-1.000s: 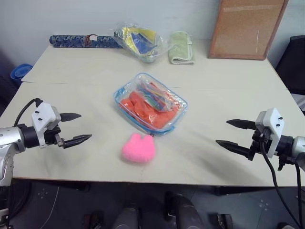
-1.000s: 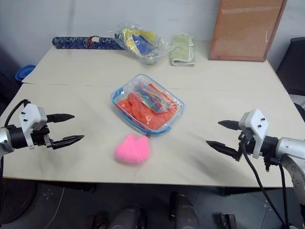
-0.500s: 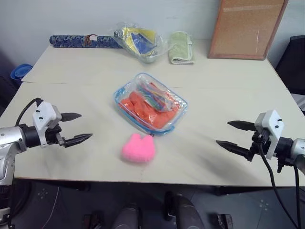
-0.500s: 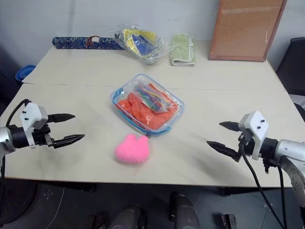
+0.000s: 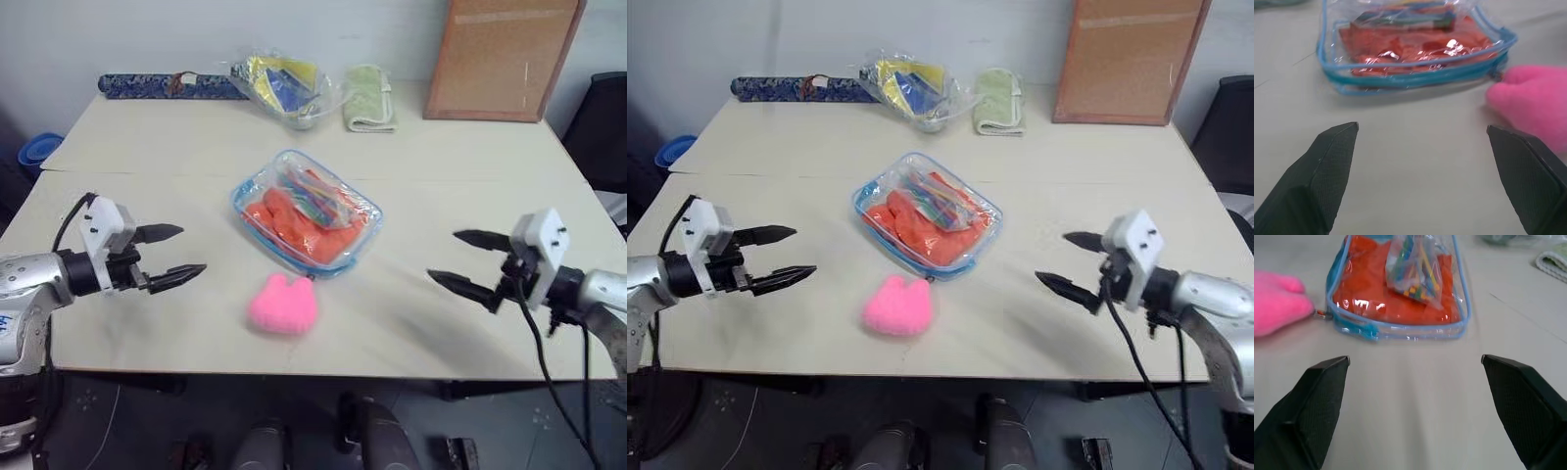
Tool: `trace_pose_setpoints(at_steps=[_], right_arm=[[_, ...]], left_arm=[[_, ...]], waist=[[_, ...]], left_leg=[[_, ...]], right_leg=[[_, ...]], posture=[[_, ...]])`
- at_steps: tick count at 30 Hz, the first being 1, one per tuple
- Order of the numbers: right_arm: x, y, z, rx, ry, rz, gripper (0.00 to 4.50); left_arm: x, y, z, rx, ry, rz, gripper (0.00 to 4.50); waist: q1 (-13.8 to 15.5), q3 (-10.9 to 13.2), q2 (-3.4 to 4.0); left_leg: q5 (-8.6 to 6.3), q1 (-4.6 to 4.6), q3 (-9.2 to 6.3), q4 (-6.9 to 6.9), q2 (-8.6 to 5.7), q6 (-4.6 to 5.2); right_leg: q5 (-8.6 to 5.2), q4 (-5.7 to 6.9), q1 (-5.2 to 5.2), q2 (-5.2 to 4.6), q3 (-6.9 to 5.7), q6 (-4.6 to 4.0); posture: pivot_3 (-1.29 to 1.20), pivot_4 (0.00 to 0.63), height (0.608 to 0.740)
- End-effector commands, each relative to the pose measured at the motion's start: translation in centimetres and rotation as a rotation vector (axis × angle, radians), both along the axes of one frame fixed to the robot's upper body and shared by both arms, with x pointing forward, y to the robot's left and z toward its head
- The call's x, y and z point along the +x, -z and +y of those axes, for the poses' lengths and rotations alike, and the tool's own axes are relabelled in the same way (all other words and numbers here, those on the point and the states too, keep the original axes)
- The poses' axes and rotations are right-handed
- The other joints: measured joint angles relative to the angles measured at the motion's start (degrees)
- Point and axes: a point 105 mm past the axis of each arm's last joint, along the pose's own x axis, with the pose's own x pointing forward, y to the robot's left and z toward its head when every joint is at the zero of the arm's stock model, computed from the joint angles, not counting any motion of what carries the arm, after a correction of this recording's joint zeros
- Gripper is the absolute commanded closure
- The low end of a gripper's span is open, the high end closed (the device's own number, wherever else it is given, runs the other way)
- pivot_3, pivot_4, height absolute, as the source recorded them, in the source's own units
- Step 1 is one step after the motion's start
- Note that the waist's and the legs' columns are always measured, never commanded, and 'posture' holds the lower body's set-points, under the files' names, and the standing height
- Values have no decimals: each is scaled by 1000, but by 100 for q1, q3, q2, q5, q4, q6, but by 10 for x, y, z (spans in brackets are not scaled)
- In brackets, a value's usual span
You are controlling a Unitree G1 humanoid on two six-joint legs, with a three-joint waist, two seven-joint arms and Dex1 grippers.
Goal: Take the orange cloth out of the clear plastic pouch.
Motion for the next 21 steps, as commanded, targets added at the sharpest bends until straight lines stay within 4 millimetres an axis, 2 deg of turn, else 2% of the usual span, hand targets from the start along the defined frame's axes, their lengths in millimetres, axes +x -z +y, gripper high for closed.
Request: trace_pose_setpoints(at_steps=[1, 4, 9, 13, 19, 21], right_arm=[[18, -11, 34, 23, -20, -44, 0], [59, -12, 76, 28, 12, -33, 0], [102, -7, 108, 18, 59, 22, 0], [117, 3, 123, 6, 60, 84, 0], [122, 30, 136, -63, 20, 165, 0], [122, 32, 138, -63, 13, 165, 370]], left_arm=[[-2, -23, -24, -35, 67, -60, 37], [1, -32, -33, -13, 93, -98, 37], [7, -33, -40, 16, 95, -134, 37], [7, -26, -47, 31, 108, -141, 37], [7, -20, -50, 46, 116, -149, 37], [9, -20, -50, 50, 114, -152, 0]], waist=[[-37, 0, 0], [-117, 0, 0], [-160, 1, 1], [-190, 1, 2], [-235, 2, 3], [-236, 2, 3]], left_leg=[[2, 1, 0, 0, 0, -3], [11, 0, 1, -2, -4, -13], [20, -13, -6, -8, -3, -22], [22, -31, -18, -2, -5, -19], [25, -36, -30, 0, -1, -21], [27, -35, -31, -1, 0, -25]], right_leg=[[0, 4, -1, 0, 0, -1], [-1, 33, -6, 4, 0, -3], [-9, 39, -19, 5, -13, -16], [-8, 29, -21, 1, -24, -14], [-7, 29, -21, 1, -33, -14], [-7, 30, -21, 2, -33, -14]], posture=[[0, 150, 740], [0, 150, 740], [0, 150, 740], [0, 150, 740], [0, 150, 740], [0, 150, 740]])
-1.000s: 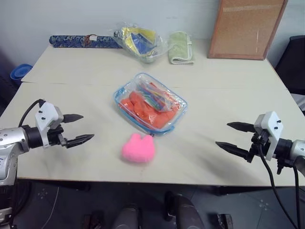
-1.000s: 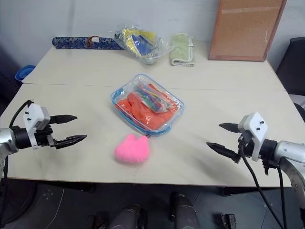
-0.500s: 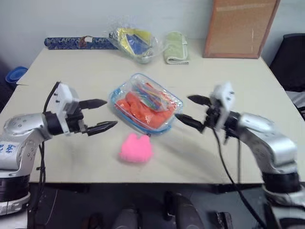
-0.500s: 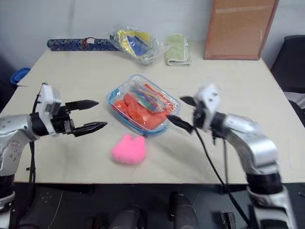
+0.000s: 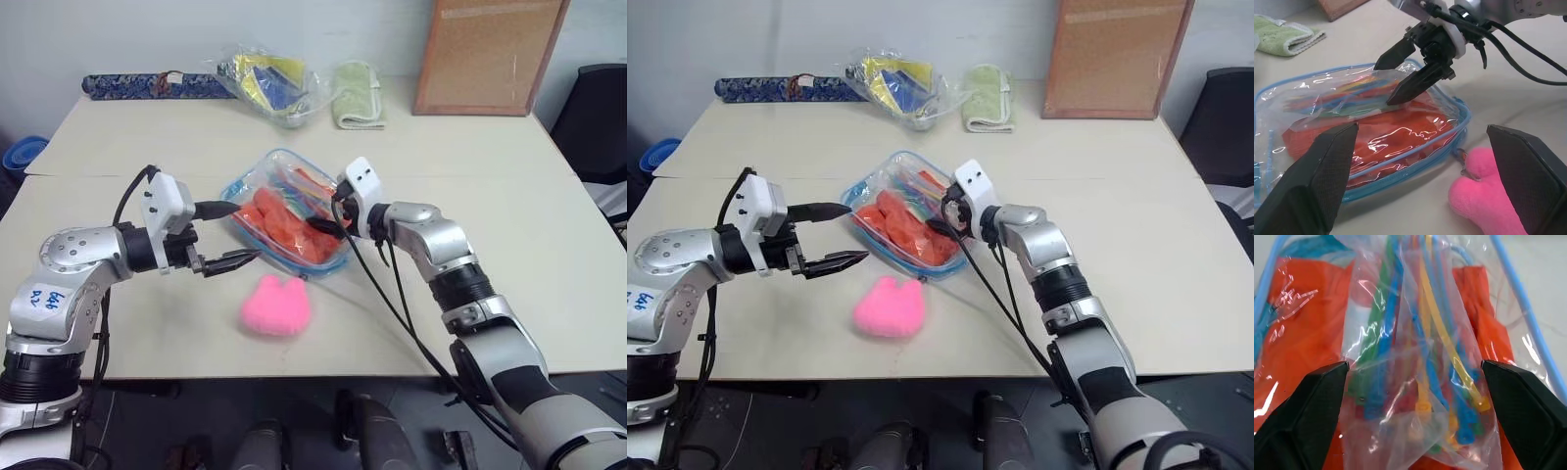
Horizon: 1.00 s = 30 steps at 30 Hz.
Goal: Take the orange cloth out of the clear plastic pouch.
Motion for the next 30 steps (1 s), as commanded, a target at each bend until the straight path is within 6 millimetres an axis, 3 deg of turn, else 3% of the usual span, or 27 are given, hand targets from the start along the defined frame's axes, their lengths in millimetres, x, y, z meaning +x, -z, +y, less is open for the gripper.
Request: trace_pose_setpoints(at_steps=[1, 10, 11, 13, 16, 22, 26, 30], right_arm=[[-2, -5, 11, 5, -43, -32, 605], [-6, -13, 7, 16, -53, -72, 3565], [-7, -16, 4, 18, -50, -84, 3835], [-7, -24, -7, 39, -16, -103, 3922], [-11, -44, -43, 79, 88, -153, 3922], [-49, -75, -151, 107, 408, -222, 3922], [-95, -61, -241, 16, 692, -184, 3922], [-142, -19, -299, -70, 887, -56, 3922]], left_arm=[[1, -6, -1, 12, 5, -48, 0], [11, -8, -5, 14, 26, -67, 0], [11, -7, -7, 12, 36, -65, 0], [11, -6, -14, 3, 61, -61, 0], [10, -7, -32, -35, 126, -50, 0], [3, -3, -65, -43, 274, -26, 0], [0, 0, -83, -39, 361, -13, 0], [-4, 5, -95, -25, 432, -6, 0]], waist=[[-2, 0, 0], [-3, 0, 0], [-3, 0, 1], [-1, 0, 1], [66, 2, 3], [199, 3, 5], [267, 3, 6], [319, 3, 6]], left_leg=[[1, 1, -1, 0, 0, -2], [4, 2, -3, 0, -1, -7], [4, 1, -3, 0, 0, -7], [4, 1, -4, -1, 0, -7], [4, -13, -17, 8, -3, -6], [6, -34, -30, 14, -8, -3], [6, -28, -22, 9, -7, -3], [9, -27, -3, -1, -12, 3]], right_leg=[[0, 1, 0, 0, 0, 0], [0, 5, 0, -2, 0, -1], [0, 4, 0, -1, 0, -1], [0, 4, 0, -1, -1, -1], [0, 2, 0, -7, -13, 0], [4, -11, -4, -9, -25, 6], [4, -11, 1, -2, -22, 6], [4, -5, 14, 0, 1, 8]], posture=[[0, 150, 740], [0, 150, 740], [0, 150, 740], [0, 150, 740], [0, 150, 740], [0, 150, 740], [0, 150, 740], [0, 150, 740]])
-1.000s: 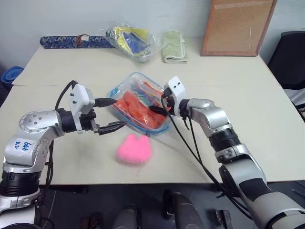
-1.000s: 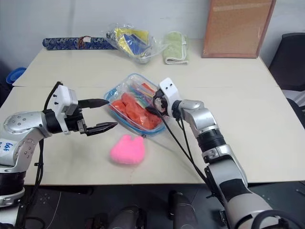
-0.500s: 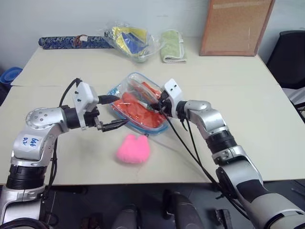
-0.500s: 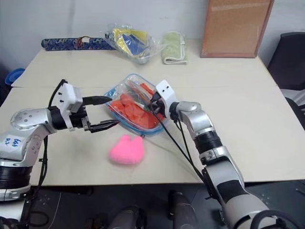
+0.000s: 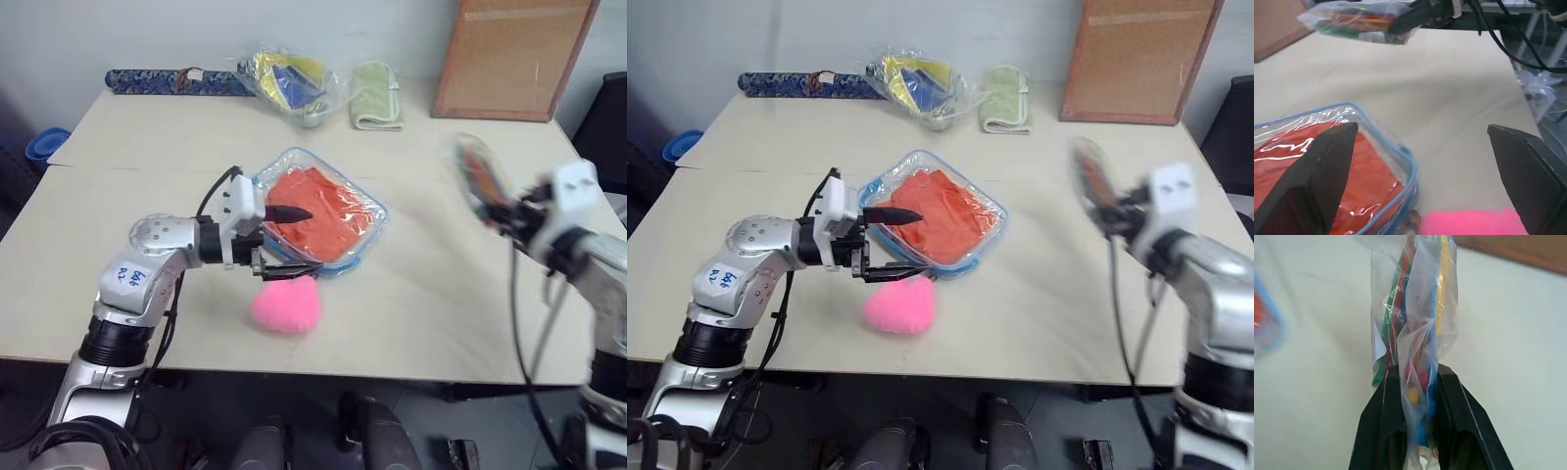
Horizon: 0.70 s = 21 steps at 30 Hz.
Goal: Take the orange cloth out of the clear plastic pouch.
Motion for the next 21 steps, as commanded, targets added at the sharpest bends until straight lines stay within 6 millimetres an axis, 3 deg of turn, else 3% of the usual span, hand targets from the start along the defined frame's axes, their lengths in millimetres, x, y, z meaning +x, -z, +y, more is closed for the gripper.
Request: trace_pose_setpoints(at_steps=[1, 4, 7, 15, 17, 21], right_arm=[[-33, 12, -31, -39, 108, 36, 3922], [-47, 30, -52, -21, 215, 52, 3922], [-49, 29, -52, -17, 221, 37, 3213], [-50, -10, -34, -179, 2, 71, 482], [-48, -22, -25, -238, -74, 82, 482], [-43, -55, 21, -292, -325, 48, 482]], left_arm=[[-6, -5, -9, 6, 68, -40, 0], [-9, -3, -13, 15, 104, -40, 0], [-12, 0, -13, 32, 117, -39, 0], [-14, 12, 4, 66, 52, -24, 0], [-16, 14, 10, 80, 29, -13, 0], [-22, 26, 33, 159, -77, -2, 0]], waist=[[-10, 0, 0], [-101, 0, 0], [-161, 0, 0], [-127, 4, 7], [-128, 4, 6], [-157, 8, 0]], left_leg=[[0, 4, 1, -2, 0, 0], [2, 19, 24, -2, -1, 4], [4, 39, 35, -6, -2, 3], [5, 70, 36, -16, -5, 3], [4, 70, 32, -16, -3, 4], [3, 71, 33, -27, 1, 5]], right_leg=[[0, 0, 7, 1, 2, 0], [1, 0, 6, 4, 30, 2], [1, 2, 9, 5, 48, 1], [-1, 1, 7, 3, 53, -1], [-1, -3, 7, 5, 51, -1], [-1, -8, 12, 7, 54, -1]], posture=[[0, 150, 740], [0, 150, 740], [0, 150, 740], [0, 150, 740], [0, 150, 740], [0, 150, 740]])
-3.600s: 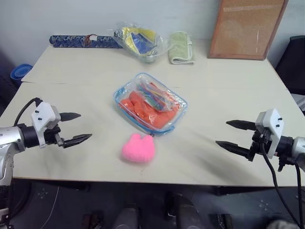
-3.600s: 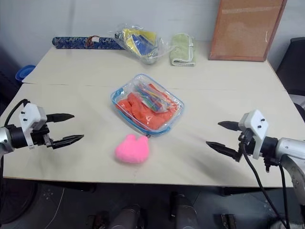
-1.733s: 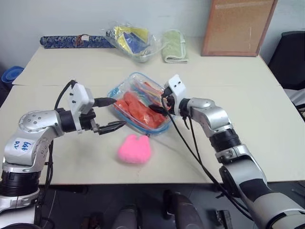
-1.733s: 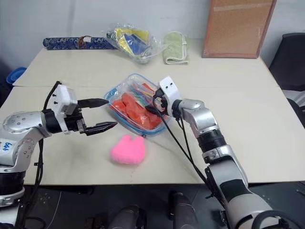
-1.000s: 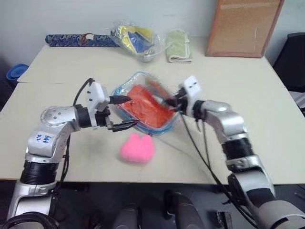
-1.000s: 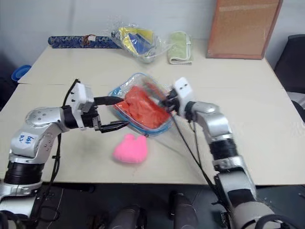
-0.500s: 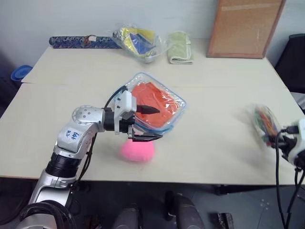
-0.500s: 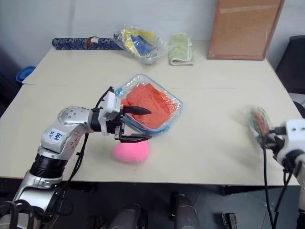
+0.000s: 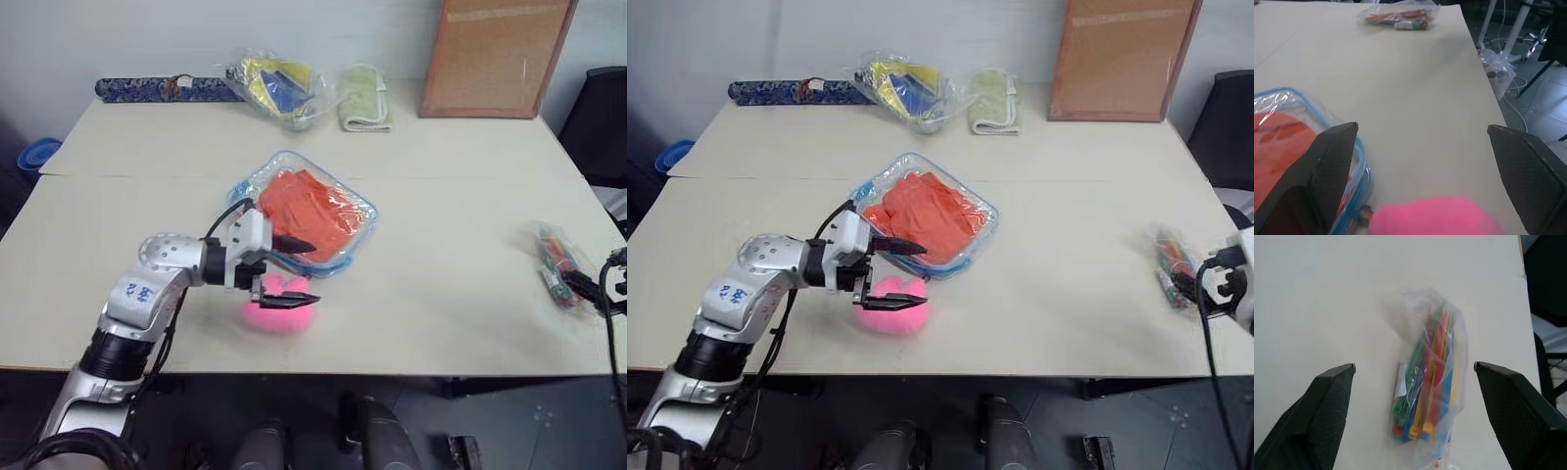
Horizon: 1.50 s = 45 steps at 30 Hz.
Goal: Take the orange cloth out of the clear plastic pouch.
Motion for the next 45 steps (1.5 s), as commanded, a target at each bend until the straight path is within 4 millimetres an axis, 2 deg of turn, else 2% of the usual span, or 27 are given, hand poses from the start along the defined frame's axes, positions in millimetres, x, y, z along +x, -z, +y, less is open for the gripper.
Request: trace_pose_setpoints(at_steps=[1, 4, 7, 11, 13, 17, 24, 26, 33, 38, 45], right_arm=[[0, -26, 43, -52, -220, -17, 482], [-5, -33, 82, -20, -412, -1, 482], [-18, -34, 121, 19, -617, 29, 482], [-23, -33, 146, 48, -727, 38, 482], [-20, -31, 157, 60, -759, 29, 482], [-17, -24, 167, 72, -770, 21, 482], [-17, -19, 169, 83, -742, -6, 482], [-18, -20, 169, 93, -732, -19, 482], [-20, -20, 165, 90, -704, -32, 482], [-20, -21, 164, 85, -699, -40, 447], [-20, -25, 165, 83, -704, -49, 447]], left_arm=[[-2, -4, 16, 60, -84, -95, 0], [12, -2, 36, 167, -171, -221, 0], [38, -10, 62, 293, -209, -367, 0], [65, -22, 88, 395, -203, -479, 0], [85, -35, 100, 451, -215, -534, 0], [109, -43, 104, 579, -193, -625, 0], [128, -37, 88, 740, -129, -746, 0], [136, -35, 88, 791, -162, -780, 0], [155, -37, 82, 776, -298, -830, 0], [158, -29, 80, 788, -317, -827, 1171], [153, -14, 78, 785, -272, -775, 3364]], waist=[[12, 1, -1], [56, 2, -5], [161, 4, -8], [192, 4, -9], [180, 2, -13], [174, 2, -16], [174, 7, -24], [174, 9, -30], [174, 9, -32], [167, 9, -32], [169, 9, -33]], left_leg=[[0, 5, 0, -6, 1, 0], [1, 6, -11, -10, 2, -1], [0, -1, -18, -10, 0, 0], [-3, -17, -32, -9, -4, 13], [-10, -23, -27, -9, -6, 26], [-21, -82, -29, 26, -16, 49], [-34, -96, 7, 46, -48, 112], [-35, -97, 8, 51, -48, 114], [-35, -91, 8, 52, -45, 115], [-34, -88, 17, 51, -46, 115], [-34, -83, 20, 53, -45, 115]], right_leg=[[-1, -3, -1, 1, 0, -1], [-1, -13, 1, 4, -5, -3], [-1, -21, -3, 2, -13, -3], [2, -34, -5, -5, -37, 0], [7, -27, -5, -10, -41, 9], [26, -50, -26, -2, -75, 40], [60, -79, -19, -12, -109, 99], [63, -80, -19, -13, -106, 104], [64, -71, -19, -22, -92, 105], [64, -70, -19, -20, -92, 105], [64, -64, -19, -21, -90, 105]], posture=[[0, 150, 740], [0, 150, 740], [0, 150, 740], [0, 150, 740], [0, 150, 740], [0, 150, 740], [0, 150, 740], [0, 150, 740], [0, 150, 740], [0, 150, 740], [0, 150, 740]])
